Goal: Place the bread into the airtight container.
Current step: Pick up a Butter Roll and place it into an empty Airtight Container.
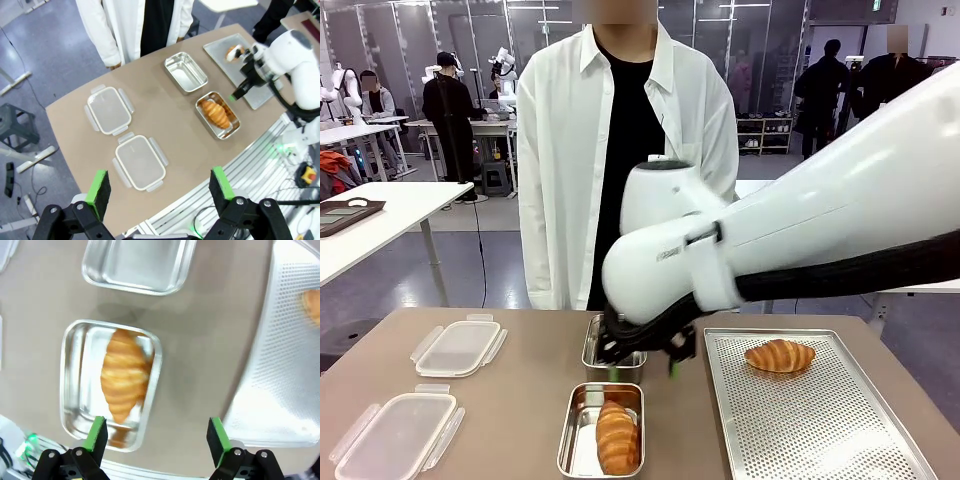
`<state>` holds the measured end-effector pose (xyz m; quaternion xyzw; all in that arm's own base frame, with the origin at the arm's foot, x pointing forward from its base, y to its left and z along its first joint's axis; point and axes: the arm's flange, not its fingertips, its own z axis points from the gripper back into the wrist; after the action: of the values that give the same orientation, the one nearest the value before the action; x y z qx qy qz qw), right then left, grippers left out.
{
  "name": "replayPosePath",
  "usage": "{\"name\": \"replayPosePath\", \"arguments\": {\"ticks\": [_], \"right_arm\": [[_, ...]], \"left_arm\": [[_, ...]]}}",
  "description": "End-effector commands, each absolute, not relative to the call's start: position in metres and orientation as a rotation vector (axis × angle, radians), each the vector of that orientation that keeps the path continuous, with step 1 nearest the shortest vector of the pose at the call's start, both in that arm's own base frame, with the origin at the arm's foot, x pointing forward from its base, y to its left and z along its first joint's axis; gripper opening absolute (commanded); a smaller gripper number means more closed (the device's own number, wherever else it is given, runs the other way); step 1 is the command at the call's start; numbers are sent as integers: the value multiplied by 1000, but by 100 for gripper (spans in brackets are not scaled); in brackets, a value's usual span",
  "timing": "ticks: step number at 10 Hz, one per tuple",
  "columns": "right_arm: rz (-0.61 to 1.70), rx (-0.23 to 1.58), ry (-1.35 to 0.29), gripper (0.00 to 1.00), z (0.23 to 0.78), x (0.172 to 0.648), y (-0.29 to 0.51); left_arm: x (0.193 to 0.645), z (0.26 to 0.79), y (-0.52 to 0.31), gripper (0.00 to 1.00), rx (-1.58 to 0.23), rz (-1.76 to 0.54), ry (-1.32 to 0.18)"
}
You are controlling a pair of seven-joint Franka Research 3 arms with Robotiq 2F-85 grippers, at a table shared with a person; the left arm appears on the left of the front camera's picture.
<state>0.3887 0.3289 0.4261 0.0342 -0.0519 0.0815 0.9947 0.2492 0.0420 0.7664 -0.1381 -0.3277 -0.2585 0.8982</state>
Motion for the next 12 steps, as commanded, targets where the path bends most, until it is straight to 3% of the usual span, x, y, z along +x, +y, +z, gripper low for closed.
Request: {"name": "replayPosePath", "arguments": {"ticks": [1,5,8,10,12], "right_arm": [[316,53,-112,100,459,389,245],[435,18,-187,100,501,421,105],[518,23,-204,100,514,447,44],[758,24,-219,100,503,476,33],[847,236,-235,100,481,517,46]], "left_arm": [[249,768,42,100,-283,-553,-681],[249,768,42,100,-283,-553,-681],[249,768,42,100,-283,-553,-681],[249,768,42,100,-283,-553,-681],[249,768,42,100,-283,-553,-681]]}}
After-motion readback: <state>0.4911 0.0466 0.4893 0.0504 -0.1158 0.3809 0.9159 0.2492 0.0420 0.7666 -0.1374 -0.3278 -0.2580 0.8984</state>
